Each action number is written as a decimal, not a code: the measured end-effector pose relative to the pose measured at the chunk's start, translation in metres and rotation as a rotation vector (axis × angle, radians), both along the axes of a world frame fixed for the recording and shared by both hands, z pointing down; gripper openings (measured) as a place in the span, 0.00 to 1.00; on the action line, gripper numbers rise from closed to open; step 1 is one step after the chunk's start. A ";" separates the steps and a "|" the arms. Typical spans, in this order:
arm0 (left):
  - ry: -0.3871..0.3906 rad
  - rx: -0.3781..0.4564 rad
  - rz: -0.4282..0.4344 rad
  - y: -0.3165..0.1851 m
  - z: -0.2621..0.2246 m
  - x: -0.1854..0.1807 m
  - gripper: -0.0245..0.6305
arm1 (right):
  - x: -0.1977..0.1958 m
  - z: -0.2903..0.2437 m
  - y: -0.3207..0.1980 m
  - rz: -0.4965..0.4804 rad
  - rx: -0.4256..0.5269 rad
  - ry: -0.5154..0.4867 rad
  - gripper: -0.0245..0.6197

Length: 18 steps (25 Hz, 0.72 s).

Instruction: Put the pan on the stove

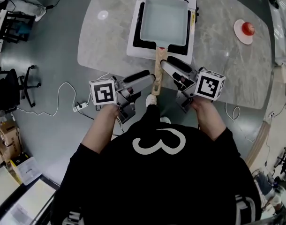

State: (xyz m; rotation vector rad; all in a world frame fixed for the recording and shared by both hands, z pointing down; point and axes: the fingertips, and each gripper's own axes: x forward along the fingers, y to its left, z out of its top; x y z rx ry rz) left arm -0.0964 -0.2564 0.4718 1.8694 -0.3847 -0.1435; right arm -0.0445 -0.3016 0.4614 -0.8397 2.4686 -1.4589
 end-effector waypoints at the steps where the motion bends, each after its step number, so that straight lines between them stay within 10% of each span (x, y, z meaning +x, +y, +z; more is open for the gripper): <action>1: -0.010 0.021 -0.015 0.001 -0.004 -0.004 0.46 | 0.002 -0.003 0.002 0.003 0.019 0.011 0.40; 14: -0.222 0.385 -0.137 0.046 -0.082 -0.017 0.31 | 0.025 -0.083 0.066 -0.049 0.292 0.096 0.39; 18: -0.203 0.452 -0.122 0.071 -0.105 -0.004 0.22 | 0.026 -0.099 0.098 -0.112 0.415 0.201 0.24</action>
